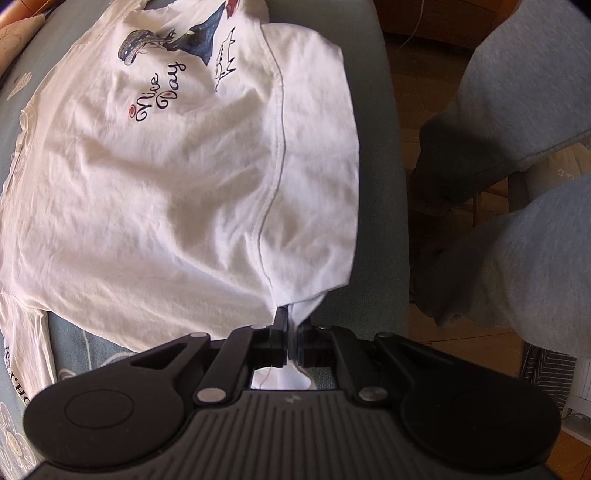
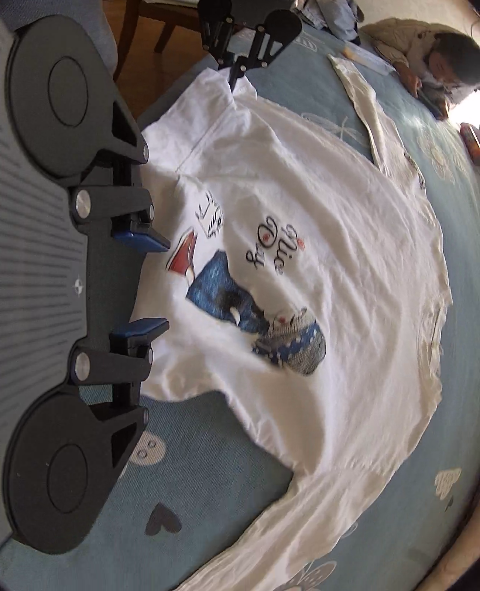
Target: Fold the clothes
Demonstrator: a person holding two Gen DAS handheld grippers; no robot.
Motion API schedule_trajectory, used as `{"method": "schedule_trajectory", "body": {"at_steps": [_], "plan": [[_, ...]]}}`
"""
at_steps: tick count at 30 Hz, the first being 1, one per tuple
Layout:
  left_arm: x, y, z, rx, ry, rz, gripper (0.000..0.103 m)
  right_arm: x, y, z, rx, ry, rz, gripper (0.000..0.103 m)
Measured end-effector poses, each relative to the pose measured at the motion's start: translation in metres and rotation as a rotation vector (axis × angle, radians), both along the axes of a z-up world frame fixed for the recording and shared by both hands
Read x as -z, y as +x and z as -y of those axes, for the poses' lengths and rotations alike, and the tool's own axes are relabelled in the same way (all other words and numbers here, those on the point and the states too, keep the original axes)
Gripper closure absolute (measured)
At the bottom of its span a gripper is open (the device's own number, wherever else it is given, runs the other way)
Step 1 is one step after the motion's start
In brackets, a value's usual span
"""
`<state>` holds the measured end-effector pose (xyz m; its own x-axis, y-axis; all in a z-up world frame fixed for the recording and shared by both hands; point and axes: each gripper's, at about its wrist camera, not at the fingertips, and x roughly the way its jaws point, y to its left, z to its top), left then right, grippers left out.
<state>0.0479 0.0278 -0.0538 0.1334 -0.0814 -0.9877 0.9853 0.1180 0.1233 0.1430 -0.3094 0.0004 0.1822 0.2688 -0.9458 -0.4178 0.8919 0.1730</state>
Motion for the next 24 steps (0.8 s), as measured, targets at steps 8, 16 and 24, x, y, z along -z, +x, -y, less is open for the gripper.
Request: {"method": "schedule_trajectory", "body": {"at_steps": [8,16,24], "plan": [[-0.007,0.003,0.004,-0.044,0.032,-0.019,0.091,0.054,0.006,0.028,-0.035,0.024,-0.032,0.058],[-0.052,0.008,0.006,-0.17,0.007,0.014,0.057,0.03,0.024,0.03,-0.042,0.232,-0.068,0.083],[-0.074,0.044,0.071,-0.211,-0.2,0.112,0.053,0.031,0.081,-0.009,-0.072,0.381,-0.014,0.083]]}}
